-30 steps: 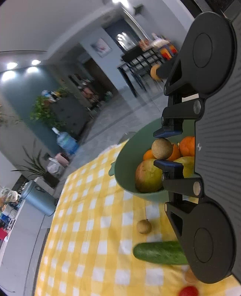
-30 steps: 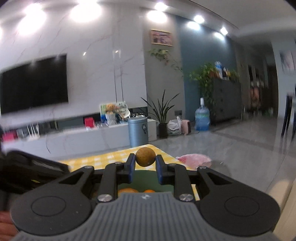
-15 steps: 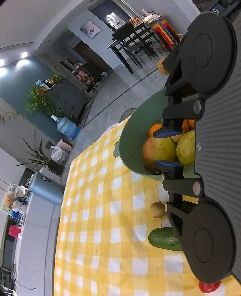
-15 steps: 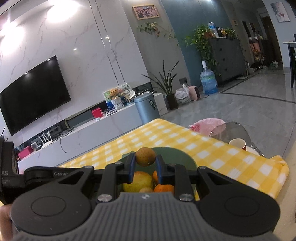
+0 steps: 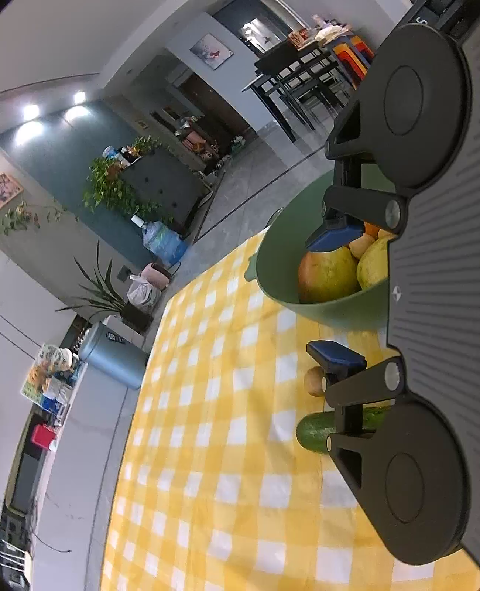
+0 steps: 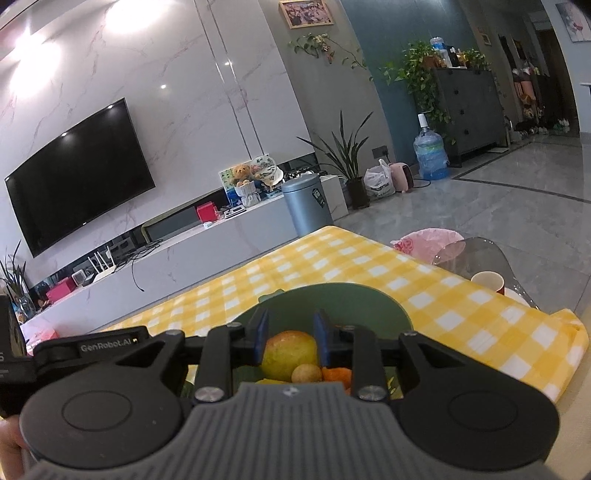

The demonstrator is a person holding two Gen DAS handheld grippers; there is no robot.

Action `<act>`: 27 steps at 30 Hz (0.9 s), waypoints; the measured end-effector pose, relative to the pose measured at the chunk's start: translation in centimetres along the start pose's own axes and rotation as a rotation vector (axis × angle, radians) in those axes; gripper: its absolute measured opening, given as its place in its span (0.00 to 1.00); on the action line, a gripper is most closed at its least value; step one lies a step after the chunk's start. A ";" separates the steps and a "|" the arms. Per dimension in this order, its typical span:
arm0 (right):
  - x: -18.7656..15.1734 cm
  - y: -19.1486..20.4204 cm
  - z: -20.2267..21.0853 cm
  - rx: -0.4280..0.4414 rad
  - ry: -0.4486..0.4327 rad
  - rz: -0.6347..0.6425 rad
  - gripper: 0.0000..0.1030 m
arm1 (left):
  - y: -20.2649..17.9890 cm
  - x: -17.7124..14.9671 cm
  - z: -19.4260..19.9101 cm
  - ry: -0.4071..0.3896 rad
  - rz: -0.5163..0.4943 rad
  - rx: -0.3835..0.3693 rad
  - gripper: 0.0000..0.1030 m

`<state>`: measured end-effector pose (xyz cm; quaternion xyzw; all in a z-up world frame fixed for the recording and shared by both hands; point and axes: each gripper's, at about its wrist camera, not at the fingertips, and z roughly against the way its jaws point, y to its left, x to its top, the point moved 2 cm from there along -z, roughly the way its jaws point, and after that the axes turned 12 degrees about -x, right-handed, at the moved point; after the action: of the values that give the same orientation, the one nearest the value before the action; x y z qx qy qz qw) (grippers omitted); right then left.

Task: Organize fruits
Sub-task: 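Carry both held kiwis up and over the green colander, then open the left tool over the colander while the right tool releases its kiwi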

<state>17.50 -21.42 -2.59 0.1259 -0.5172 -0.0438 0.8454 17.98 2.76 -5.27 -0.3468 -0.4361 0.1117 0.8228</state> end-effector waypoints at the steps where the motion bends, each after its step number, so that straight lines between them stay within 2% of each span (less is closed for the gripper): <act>1: 0.0 0.0 0.0 -0.002 0.000 0.000 0.26 | 0.1 0.0 0.1 0.000 0.008 -0.004 0.60; 10: -0.1 -0.2 0.1 -0.015 0.001 -0.012 0.31 | -0.4 0.0 0.2 0.017 -0.009 0.010 0.66; 12: 0.0 -0.1 0.1 -0.015 -0.003 -0.003 0.37 | -0.7 -0.1 0.3 0.036 -0.015 0.017 0.68; 16: -0.1 0.4 0.5 -0.016 -0.022 0.037 0.60 | -1.8 -0.3 0.4 0.060 -0.071 0.042 0.73; 18: -0.1 0.8 0.8 -0.022 -0.041 0.068 0.66 | -2.5 -0.4 0.7 0.070 -0.097 0.061 0.74; 20: -0.2 1.2 1.1 -0.028 -0.059 0.086 0.80 | -2.8 -0.5 1.2 0.059 -0.093 0.105 0.74; 24: -0.3 1.2 1.3 -0.035 -0.064 0.095 0.88 | -3.5 -0.9 2.6 0.055 -0.120 0.122 0.74; 25: -0.3 1.3 1.4 -0.036 -0.065 0.096 0.93 | -3.7 -1.0 2.9 0.052 -0.129 0.134 0.74; 27: -0.3 1.4 1.4 -0.041 -0.068 0.104 0.95 | -4.1 -0.9 3.7 0.041 -0.149 0.155 0.74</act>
<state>16.03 -20.24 -1.87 0.0801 -0.5506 -0.0148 0.8308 14.05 1.06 -1.75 -0.2508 -0.4340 0.0768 0.8619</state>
